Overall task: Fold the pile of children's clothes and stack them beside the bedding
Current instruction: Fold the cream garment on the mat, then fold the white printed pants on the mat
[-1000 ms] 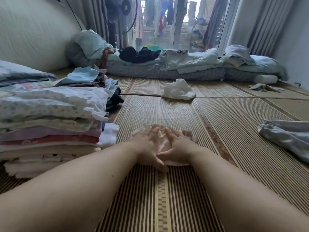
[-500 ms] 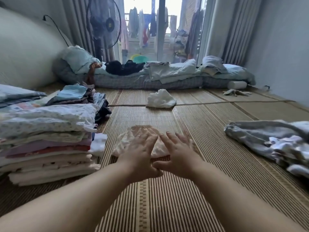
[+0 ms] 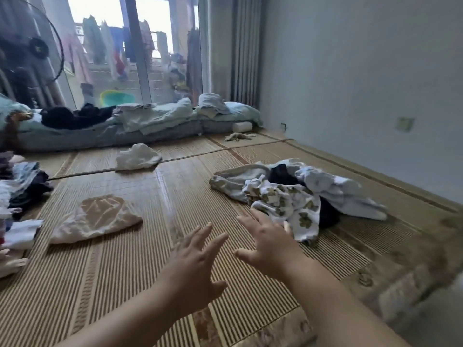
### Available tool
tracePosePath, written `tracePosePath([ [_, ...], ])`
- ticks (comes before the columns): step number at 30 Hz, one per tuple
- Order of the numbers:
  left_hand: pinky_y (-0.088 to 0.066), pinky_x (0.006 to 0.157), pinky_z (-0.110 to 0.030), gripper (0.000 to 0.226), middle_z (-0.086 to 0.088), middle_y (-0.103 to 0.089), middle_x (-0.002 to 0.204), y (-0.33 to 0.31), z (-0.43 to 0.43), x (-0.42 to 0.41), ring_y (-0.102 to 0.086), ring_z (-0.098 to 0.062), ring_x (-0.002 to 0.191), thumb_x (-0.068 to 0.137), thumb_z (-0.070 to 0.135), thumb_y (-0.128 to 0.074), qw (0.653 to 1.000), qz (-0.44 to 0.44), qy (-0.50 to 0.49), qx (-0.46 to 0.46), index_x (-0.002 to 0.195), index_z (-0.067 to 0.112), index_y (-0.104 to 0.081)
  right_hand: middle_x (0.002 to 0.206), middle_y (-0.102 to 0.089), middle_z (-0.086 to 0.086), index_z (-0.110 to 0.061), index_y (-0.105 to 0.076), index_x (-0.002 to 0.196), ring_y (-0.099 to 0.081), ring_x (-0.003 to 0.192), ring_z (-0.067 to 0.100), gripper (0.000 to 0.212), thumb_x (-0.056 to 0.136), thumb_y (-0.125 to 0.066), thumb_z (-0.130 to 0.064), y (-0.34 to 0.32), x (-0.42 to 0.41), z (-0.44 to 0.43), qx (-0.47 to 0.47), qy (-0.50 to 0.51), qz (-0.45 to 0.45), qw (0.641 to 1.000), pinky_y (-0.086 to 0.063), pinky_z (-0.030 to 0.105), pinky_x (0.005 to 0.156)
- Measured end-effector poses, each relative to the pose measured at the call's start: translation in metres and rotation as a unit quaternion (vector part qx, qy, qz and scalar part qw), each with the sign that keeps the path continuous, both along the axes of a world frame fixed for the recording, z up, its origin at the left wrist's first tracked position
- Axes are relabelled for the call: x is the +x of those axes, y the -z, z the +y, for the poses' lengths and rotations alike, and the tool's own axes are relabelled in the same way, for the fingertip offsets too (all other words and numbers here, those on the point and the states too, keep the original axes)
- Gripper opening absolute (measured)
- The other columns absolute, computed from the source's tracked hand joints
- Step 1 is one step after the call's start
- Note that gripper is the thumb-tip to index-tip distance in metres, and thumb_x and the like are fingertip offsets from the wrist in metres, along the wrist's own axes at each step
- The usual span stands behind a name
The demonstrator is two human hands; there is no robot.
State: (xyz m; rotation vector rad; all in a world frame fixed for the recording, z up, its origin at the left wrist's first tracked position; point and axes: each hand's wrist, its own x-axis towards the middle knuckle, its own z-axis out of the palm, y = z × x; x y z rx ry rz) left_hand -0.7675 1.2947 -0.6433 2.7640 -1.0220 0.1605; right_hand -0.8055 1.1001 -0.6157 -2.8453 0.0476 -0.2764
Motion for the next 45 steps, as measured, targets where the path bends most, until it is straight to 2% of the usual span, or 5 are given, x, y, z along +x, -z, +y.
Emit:
tracePosePath([
  [17, -0.018, 0.116, -0.045, 0.095, 0.008, -0.005, 0.161, 0.023, -0.178, 0.084, -0.009, -0.023, 0.147, 0.077, 0.051, -0.068, 0.994, 0.061, 0.048, 0.077, 0.149, 0.041, -0.008, 0.117, -0.055, 0.003, -0.025, -0.062, 0.114, -0.046, 0.11, 0.026, 0.027, 0.098, -0.042, -0.033, 0.066, 0.044, -0.138, 0.023, 0.244, 0.03, 0.969, -0.044, 0.037, 0.088],
  [23, -0.036, 0.111, -0.039, 0.079, -0.001, -0.04, 0.148, -0.004, -0.184, 0.081, -0.038, -0.022, 0.135, 0.077, 0.031, -0.077, 0.974, 0.16, 0.074, -0.139, 0.144, 0.027, -0.037, 0.079, -0.065, 0.002, -0.016, -0.06, 0.075, -0.059, 0.078, 0.02, 0.021, 0.092, -0.052, -0.025, -0.009, 0.033, -0.12, 0.406, 0.058, -0.067, 0.909, -0.045, 0.034, 0.069],
  [27, -0.056, 0.08, -0.043, 0.023, -0.013, -0.068, 0.09, -0.043, -0.163, 0.063, -0.069, -0.026, 0.082, 0.085, 0.001, -0.065, 0.909, 0.275, 0.081, -0.303, 0.08, 0.022, -0.071, 0.079, -0.067, 0.007, -0.02, -0.067, 0.075, -0.063, 0.078, 0.024, 0.021, 0.091, -0.053, -0.022, -0.056, 0.009, -0.113, 0.526, -0.004, -0.119, 0.842, -0.051, 0.048, 0.083],
  [34, -0.058, 0.066, -0.035, 0.014, -0.008, -0.065, 0.075, -0.08, -0.076, 0.036, -0.067, -0.017, 0.068, 0.086, 0.007, -0.065, 0.938, 0.24, 0.046, -0.246, 0.076, 0.015, -0.059, 0.082, -0.065, 0.001, -0.018, -0.061, 0.085, -0.063, 0.072, 0.019, 0.015, 0.096, -0.051, -0.013, -0.105, -0.013, -0.089, 0.637, -0.015, -0.233, 0.735, -0.057, 0.027, 0.057],
  [45, -0.059, 0.062, -0.033, 0.012, 0.008, -0.072, 0.073, -0.096, 0.097, -0.014, -0.068, -0.01, 0.063, 0.075, 0.035, -0.069, 0.932, 0.228, -0.139, -0.245, 0.087, 0.031, -0.069, 0.091, -0.067, 0.007, -0.011, -0.065, 0.094, -0.066, 0.082, 0.024, 0.014, 0.096, -0.052, -0.017, -0.117, -0.012, 0.007, 0.667, 0.038, -0.167, 0.725, -0.057, 0.025, 0.047],
])
